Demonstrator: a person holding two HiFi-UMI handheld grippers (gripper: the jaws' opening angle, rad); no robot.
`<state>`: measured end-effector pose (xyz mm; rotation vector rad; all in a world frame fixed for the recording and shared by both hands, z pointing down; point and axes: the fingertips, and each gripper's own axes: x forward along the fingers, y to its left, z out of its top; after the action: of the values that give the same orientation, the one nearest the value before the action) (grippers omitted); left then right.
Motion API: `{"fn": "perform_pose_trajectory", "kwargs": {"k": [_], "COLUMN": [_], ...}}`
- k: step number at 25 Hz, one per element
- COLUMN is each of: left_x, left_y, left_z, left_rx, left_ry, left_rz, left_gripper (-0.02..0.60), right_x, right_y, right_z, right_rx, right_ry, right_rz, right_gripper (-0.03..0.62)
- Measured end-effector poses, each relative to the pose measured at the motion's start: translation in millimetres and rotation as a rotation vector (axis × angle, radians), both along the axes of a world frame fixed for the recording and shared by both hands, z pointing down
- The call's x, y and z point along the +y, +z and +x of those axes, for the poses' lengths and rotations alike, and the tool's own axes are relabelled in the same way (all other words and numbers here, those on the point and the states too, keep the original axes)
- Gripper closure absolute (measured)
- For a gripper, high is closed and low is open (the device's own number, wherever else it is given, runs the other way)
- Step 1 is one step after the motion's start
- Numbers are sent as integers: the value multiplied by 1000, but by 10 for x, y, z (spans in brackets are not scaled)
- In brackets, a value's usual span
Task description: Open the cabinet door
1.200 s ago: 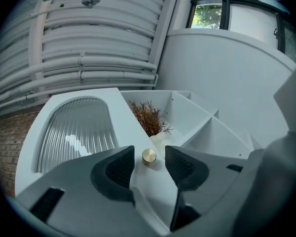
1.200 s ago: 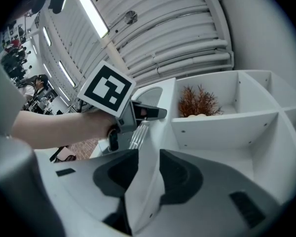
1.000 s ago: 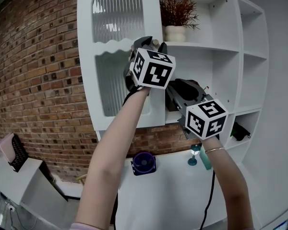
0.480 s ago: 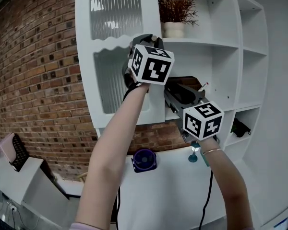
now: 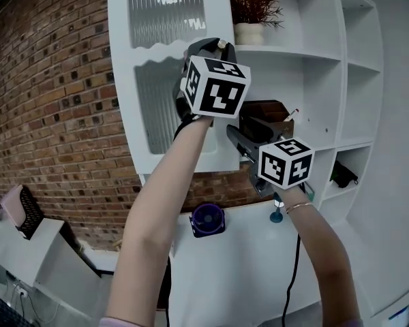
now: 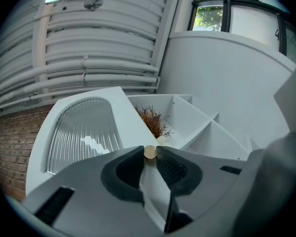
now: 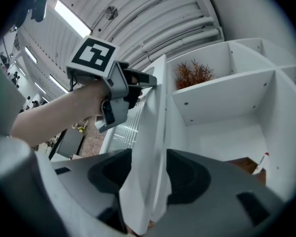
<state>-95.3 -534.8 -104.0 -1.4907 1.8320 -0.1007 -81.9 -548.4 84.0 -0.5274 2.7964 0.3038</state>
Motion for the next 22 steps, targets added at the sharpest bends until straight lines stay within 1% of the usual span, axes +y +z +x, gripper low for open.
{"fn": "perform_pose_trajectory", "kwargs": {"k": [4,9,11,18,22], "left_x": [100,180,202,298,395], "left_y": [5,11,15,11,-1], "left_z": [39,62,69,91,127], "left_rx": [-10,-4,-5,-11,-11], "left_ry": [11,21,20,28,48], "left_rz": [8,3,-1,-4,4], "left_gripper": [503,505,505,505,505], "right_x": [4,77,125,215,296], "right_y": [46,135,152,154,142], "right_z": [-54,-142,-154,-96,-46], "right_rx": [-5,-9,-12,-8,-8], "right_ry": [-33,-134,-156,-143,-129], "right_rz": [-30,-100,-109,-93,-84], "right_gripper": [372,372,385,426,445]}}
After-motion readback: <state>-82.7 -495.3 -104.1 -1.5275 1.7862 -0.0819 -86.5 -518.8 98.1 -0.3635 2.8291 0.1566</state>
